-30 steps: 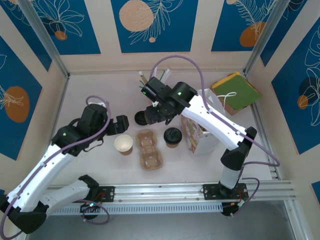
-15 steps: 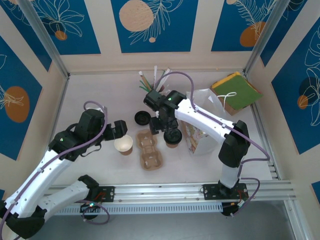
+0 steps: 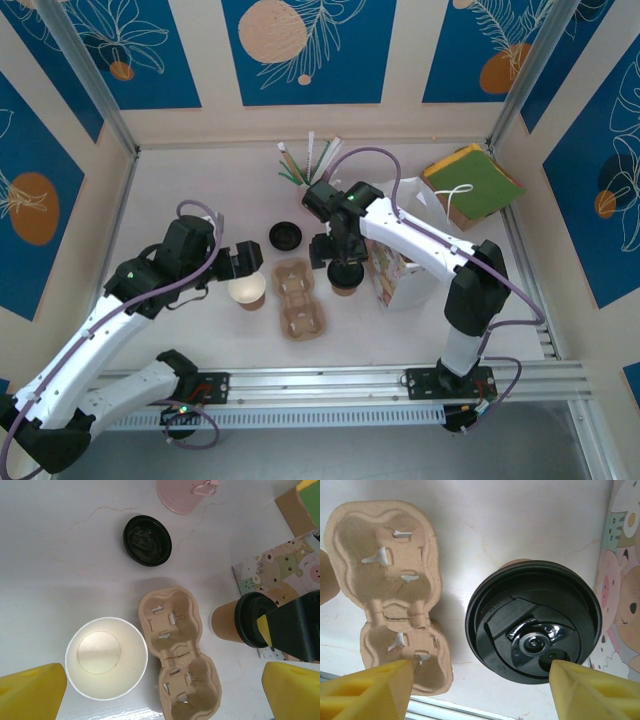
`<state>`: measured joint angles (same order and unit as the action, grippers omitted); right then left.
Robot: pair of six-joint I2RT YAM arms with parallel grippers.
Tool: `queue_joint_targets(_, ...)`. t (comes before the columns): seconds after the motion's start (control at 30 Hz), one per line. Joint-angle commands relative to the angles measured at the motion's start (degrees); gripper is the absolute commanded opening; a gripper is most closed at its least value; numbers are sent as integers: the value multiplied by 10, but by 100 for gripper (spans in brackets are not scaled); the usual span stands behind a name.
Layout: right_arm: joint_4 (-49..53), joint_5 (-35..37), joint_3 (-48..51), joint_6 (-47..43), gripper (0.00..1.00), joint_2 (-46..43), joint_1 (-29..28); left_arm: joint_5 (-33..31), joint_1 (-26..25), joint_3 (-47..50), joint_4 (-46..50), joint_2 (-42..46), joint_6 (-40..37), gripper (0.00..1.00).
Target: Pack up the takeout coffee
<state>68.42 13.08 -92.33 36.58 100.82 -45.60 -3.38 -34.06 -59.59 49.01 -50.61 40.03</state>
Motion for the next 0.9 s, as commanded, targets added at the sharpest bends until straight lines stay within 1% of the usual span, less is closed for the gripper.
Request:
queue_joint_targets(0.0, 17, 3, 9, 15, 75, -24, 11, 11, 4, 4, -9, -5, -8, 100)
queue_joint_targets(0.33, 1, -10, 48, 4, 80, -41, 38, 20, 3, 2, -15, -16, -9, 100)
queue_joint_targets(0.4, -4, -14, 56, 1, 83, -41, 42, 23, 3, 2, -15, -18, -10, 100)
queue_joint_targets(0.57, -24, -35, 75, -2, 84, -47, 51, 28, 4, 1, -16, -18, -10, 100)
queue_joint_targets(0.87, -25, -44, 78, -3, 84, -39, 54, 45, 4, 4, -23, -20, -12, 100)
